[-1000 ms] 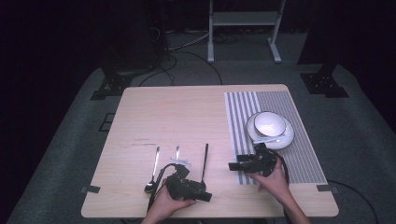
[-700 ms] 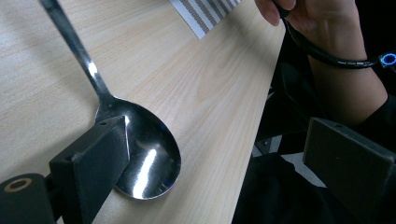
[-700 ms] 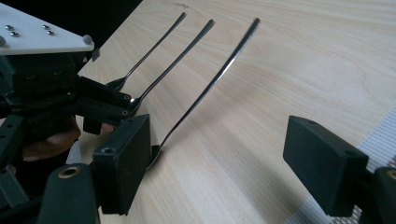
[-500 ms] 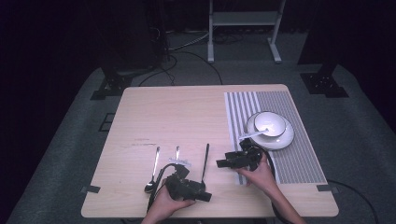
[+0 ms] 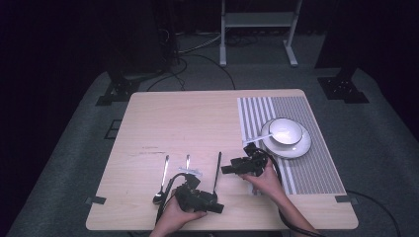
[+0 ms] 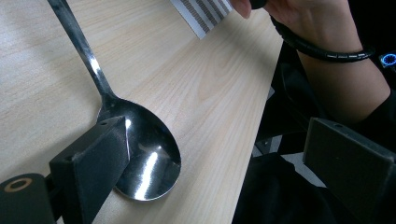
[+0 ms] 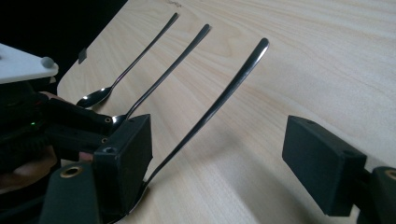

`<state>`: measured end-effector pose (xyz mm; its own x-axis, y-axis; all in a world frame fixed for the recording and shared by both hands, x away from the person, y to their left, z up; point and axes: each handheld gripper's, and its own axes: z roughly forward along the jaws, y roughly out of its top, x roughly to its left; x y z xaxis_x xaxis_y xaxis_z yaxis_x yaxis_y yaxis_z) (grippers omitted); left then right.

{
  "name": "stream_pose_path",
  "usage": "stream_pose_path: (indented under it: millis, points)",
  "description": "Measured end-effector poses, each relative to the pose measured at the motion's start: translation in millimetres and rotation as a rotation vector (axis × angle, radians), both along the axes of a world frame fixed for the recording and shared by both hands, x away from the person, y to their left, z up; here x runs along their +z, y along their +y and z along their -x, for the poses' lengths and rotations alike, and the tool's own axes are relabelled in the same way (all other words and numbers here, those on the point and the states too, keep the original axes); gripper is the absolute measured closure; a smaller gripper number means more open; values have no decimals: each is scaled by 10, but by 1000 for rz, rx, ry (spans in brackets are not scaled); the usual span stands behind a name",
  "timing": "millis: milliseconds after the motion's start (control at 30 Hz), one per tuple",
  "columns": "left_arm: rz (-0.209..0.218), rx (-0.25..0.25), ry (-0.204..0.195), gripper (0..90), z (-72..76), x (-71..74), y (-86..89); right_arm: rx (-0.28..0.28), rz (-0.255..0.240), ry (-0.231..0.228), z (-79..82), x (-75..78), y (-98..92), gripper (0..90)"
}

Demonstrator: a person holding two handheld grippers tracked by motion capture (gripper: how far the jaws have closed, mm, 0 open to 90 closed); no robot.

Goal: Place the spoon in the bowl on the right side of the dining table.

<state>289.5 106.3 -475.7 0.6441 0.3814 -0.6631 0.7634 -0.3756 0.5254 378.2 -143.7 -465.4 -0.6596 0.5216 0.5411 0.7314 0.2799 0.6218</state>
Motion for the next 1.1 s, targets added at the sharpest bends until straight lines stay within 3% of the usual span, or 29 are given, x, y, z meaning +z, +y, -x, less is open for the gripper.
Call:
stream_pose_path:
  millis: [333,567,800,833,1100]
  points:
    - [-1,2,1,57,-1,0,0,-10,20,-6,-75,-10,94,234]
    - [0,2,-1,57,-2,-1,2,-15,42,-16,-113,-18,184,288]
    - [-1,2,-1,57,-3,-1,8,-29,66,-19,-150,-42,253,440]
    - [-1,2,-1,57,-3,-1,8,-33,72,-18,-154,-44,264,510]
    - [-3,4,-1,57,-4,0,14,-32,64,-13,-165,-39,302,678]
